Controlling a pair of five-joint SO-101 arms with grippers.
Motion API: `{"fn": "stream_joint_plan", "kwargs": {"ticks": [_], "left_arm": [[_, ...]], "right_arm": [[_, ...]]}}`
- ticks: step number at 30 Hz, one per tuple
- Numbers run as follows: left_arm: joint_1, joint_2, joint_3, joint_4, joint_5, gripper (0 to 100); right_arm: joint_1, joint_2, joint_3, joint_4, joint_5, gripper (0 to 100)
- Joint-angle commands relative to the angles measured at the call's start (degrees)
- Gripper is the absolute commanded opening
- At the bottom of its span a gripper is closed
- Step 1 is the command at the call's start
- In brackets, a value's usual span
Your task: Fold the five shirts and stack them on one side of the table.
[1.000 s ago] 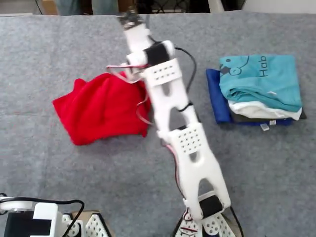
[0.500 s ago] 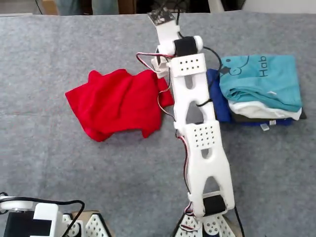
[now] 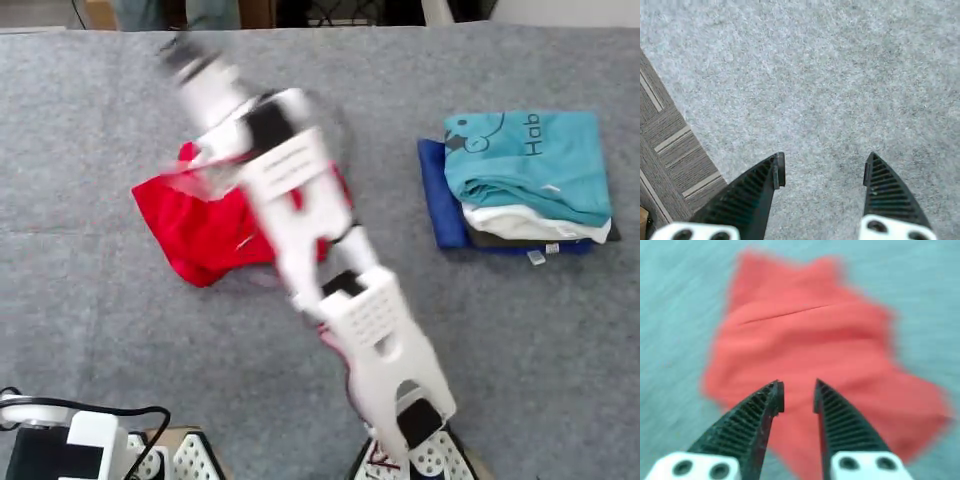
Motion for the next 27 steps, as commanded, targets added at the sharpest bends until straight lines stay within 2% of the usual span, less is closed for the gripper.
{"fn": "stream_joint_plan", "kwargs": {"ticks": [1, 4, 7, 10, 15, 17, 21, 27], "left_arm": [[0.6, -0.4, 0.9, -2.5, 0.0, 27], [0.7, -0.4, 0.9, -2.6, 0.1, 27], [1.4, -0.4, 1.3, -2.6, 0.1, 27], [1.9, -0.4, 1.5, -2.6, 0.1, 27], [2.2, -0.4, 1.0, -2.6, 0.1, 27], [2.2, -0.4, 1.2, -2.5, 0.1, 27], [2.2, -0.4, 1.5, -2.3, 0.1, 27], [2.4, -0.9, 1.5, -2.2, 0.1, 27]], "right_arm": [[-7.5, -1.5, 8.4, 0.0, 0.4, 21.0], [-10.5, 0.3, 12.5, -0.6, 0.4, 29.8], [-12.0, 3.2, 13.8, -3.0, 0.4, 30.3], [-11.4, 6.5, 13.8, -5.9, 0.4, 24.7], [-6.7, 7.3, 13.3, -7.6, -0.1, 0.8], [-3.8, 7.5, 10.9, -6.8, -1.7, 3.9], [-0.3, 7.4, 3.1, -1.8, -1.7, 1.5], [-0.5, 5.1, -9.0, 0.4, -1.9, 1.5]]}}
